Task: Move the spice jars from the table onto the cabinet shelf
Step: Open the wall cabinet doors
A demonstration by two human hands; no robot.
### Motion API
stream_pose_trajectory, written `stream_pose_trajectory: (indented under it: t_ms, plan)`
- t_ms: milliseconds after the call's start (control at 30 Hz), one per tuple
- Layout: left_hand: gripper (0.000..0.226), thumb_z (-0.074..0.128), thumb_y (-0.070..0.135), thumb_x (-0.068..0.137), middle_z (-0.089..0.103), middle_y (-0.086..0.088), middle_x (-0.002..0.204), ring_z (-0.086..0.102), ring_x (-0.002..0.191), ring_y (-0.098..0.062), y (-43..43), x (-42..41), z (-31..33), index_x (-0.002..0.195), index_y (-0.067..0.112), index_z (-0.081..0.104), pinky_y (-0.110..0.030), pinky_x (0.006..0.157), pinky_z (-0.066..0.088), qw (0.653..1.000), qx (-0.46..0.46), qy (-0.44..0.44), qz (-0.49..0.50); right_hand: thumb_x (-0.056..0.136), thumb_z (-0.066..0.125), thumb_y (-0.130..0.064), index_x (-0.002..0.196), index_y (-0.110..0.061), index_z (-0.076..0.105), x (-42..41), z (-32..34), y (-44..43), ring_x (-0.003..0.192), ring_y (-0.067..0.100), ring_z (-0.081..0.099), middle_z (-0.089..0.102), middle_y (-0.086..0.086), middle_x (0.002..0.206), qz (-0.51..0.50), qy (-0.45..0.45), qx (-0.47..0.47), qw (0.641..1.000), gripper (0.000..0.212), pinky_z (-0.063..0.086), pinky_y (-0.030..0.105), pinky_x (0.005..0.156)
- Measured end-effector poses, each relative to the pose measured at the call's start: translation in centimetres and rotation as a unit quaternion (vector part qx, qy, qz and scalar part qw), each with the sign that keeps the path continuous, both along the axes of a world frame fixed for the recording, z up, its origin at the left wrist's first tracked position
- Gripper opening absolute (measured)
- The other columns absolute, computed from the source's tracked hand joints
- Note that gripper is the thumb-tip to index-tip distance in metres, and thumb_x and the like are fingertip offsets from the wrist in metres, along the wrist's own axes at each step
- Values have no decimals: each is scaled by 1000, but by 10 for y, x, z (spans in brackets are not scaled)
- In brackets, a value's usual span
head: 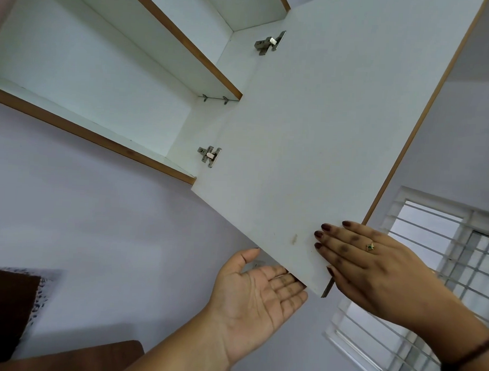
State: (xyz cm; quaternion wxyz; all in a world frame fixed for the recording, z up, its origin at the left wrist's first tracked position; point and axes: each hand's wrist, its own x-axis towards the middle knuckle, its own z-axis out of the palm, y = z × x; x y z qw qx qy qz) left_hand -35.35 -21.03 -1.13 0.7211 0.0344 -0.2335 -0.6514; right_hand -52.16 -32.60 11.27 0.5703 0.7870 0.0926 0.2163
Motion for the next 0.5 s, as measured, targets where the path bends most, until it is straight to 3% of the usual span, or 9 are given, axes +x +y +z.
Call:
stream_pose_trajectory:
  t_ms: [233, 400, 500]
  plan:
    - [71, 47, 38, 90, 50, -32, 142, 41, 141, -38, -21, -10, 1, 137, -15, 43, -50, 121, 26, 1000, 1, -11, 2, 102, 39, -29, 129, -7, 64, -12, -3, -25, 130, 24, 55, 59, 8, 138, -9, -7, 10, 1000, 43, 40, 43, 106]
    - [57, 49, 38, 89, 68, -31, 114, 56, 117, -39, -32, -17, 0, 103, -15, 64, -49, 117, 30, 1000, -15, -11, -5, 99, 41, -29, 132, -6, 60, -17, -7, -42, 131, 26, 53, 57, 9, 140, -26, -14, 15, 999, 45, 37, 44, 107]
    - [57, 50, 38, 88, 68, -31, 111, 58, 112, -39, -37, -21, 1, 99, -15, 64, -49, 116, 31, 1000, -11, -9, -1, 100, 39, -30, 133, -5, 59, -20, -9, -50, 132, 26, 52, 56, 9, 141, -31, -19, 21, 999, 46, 36, 44, 107]
